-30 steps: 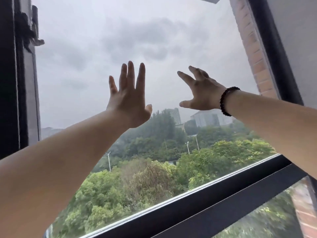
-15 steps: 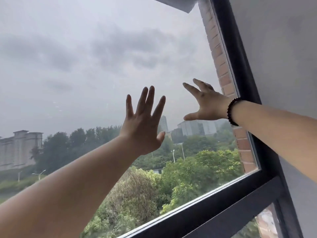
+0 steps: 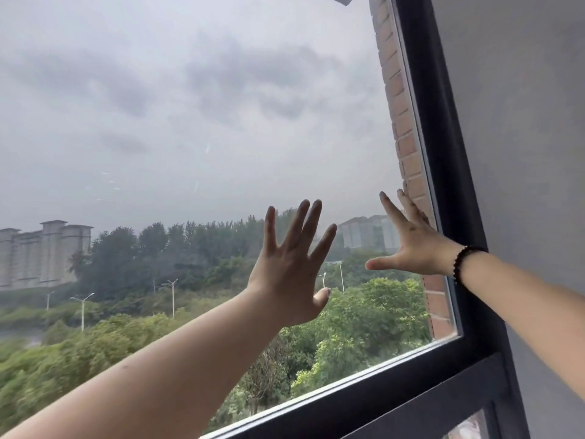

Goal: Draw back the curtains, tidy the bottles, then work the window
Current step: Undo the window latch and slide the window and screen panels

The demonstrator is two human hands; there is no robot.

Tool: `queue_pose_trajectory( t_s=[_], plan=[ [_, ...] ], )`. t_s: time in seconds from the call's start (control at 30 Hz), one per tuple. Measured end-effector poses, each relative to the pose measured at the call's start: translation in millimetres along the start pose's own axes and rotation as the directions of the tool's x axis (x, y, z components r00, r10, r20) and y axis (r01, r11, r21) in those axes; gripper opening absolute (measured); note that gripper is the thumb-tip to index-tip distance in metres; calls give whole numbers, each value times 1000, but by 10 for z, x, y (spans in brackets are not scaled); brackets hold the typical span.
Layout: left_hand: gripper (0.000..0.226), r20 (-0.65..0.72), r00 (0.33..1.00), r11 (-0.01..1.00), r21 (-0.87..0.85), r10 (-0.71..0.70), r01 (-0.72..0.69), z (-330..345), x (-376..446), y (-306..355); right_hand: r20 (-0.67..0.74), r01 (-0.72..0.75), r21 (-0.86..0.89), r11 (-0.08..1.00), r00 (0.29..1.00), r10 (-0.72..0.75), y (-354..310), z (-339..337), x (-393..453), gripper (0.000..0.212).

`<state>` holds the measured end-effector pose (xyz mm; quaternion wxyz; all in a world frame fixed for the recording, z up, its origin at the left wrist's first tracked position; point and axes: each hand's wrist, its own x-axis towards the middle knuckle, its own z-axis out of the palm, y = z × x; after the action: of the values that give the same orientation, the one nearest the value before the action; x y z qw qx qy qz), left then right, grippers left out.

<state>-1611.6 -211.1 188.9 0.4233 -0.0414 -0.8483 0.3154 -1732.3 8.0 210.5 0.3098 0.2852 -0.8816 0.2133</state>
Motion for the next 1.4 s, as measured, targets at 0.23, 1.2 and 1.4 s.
queue_pose_trajectory(
  t_s=[0.23,1.2,1.4],
  plan=[
    [97,73,992,993,67,-100,95,204,51,212,69,-3,89,996,998,-3,175,206,13,128],
    [95,69,992,984,153,-102,91,168,-486,-336,12,59,190,980,998,-63,-548,581,-90,130],
    [95,66,994,982,171,-88,76,112,-703,-560,-7,78,197,977,997,-78,-823,607,-165,130]
  ],
)
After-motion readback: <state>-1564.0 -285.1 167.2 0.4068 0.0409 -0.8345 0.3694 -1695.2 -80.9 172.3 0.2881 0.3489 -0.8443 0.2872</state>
